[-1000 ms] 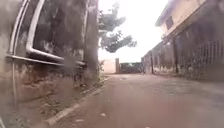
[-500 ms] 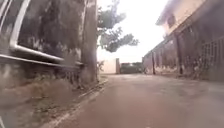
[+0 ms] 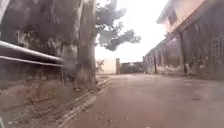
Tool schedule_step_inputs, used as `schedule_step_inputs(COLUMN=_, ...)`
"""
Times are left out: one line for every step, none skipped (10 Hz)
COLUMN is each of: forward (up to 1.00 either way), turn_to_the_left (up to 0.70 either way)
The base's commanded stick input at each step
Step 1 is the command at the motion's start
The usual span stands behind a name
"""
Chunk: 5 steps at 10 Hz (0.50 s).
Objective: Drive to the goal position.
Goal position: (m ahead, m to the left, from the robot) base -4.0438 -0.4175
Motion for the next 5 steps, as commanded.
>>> schedule_step_inputs(forward=0.85, turn_to_the_left=0.00)
schedule_step_inputs(forward=0.85, turn_to_the_left=0.00)
schedule_step_inputs(forward=0.85, turn_to_the_left=0.00)
schedule_step_inputs(forward=0.85, turn_to_the_left=0.00)
schedule_step_inputs(forward=0.85, turn_to_the_left=-0.02)
